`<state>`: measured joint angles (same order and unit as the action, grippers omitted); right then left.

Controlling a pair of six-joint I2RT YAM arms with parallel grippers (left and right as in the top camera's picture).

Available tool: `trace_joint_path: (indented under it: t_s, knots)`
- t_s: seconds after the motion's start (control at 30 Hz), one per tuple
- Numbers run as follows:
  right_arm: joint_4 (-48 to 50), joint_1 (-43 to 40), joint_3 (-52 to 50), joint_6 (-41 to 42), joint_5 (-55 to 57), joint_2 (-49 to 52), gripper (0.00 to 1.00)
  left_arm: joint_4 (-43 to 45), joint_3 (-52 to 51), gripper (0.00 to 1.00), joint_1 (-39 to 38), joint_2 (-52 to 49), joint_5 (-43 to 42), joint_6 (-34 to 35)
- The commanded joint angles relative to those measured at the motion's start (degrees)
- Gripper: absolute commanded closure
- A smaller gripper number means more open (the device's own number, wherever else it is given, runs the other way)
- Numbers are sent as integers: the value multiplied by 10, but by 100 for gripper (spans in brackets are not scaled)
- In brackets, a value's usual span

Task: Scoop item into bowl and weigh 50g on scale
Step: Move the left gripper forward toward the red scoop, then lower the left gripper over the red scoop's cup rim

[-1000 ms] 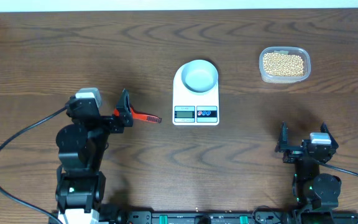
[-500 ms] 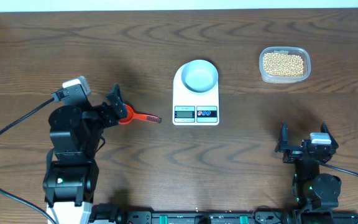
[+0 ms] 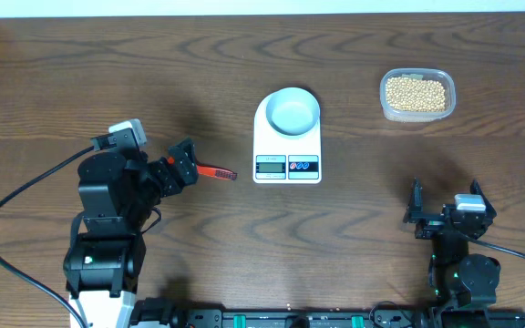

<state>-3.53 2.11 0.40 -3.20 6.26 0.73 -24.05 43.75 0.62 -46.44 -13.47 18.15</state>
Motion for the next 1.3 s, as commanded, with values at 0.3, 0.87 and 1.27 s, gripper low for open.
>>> trace_joint_path:
  t_s: [0.3, 0.87, 1.27]
  knots:
    - [-1, -3, -1, -3, 9, 1, 1, -4, 11, 2, -1, -15, -11, 21]
    - [-1, -3, -1, -3, 9, 1, 1, -3, 11, 2, -1, -34, -9, 33]
    - [-1, -3, -1, -3, 9, 1, 1, -3, 11, 2, -1, -34, -4, 36]
